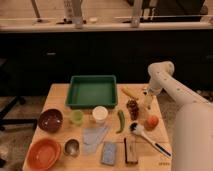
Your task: Place fork in purple bowl
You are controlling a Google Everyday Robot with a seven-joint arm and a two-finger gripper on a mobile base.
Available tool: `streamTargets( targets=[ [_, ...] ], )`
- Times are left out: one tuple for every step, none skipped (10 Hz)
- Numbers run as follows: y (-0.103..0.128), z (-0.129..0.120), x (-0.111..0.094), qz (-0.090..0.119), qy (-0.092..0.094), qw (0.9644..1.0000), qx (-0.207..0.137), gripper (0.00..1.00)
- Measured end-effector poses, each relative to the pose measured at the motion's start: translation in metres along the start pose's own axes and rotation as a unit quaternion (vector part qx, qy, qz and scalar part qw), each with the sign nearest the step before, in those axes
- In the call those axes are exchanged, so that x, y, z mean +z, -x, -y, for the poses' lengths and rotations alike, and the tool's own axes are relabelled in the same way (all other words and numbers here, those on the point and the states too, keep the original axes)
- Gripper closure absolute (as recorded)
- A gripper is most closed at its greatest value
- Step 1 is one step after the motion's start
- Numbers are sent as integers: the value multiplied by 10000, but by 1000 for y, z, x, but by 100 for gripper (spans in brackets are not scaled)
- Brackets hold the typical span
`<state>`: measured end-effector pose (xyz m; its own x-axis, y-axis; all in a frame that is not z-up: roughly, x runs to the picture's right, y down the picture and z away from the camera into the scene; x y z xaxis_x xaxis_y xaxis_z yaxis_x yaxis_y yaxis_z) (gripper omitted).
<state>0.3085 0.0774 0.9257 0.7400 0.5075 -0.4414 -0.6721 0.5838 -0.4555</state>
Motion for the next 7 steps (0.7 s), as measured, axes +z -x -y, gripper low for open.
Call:
streamTargets(
  targets=[
    [-3, -3, 3, -43, -36, 10000, -13, 20],
    [-3, -2, 2, 5, -133, 9999, -18, 20],
    [-7, -3, 5, 22, -187, 9998, -29, 20],
    [-9, -2, 6, 42, -220, 9997, -35, 20],
    [-9, -3, 7, 60, -222, 9997, -55, 20],
    [-9, -3, 9, 69, -215, 9997, -99, 20],
    [-6, -3, 10, 85, -206, 9996, -159, 20]
  ],
)
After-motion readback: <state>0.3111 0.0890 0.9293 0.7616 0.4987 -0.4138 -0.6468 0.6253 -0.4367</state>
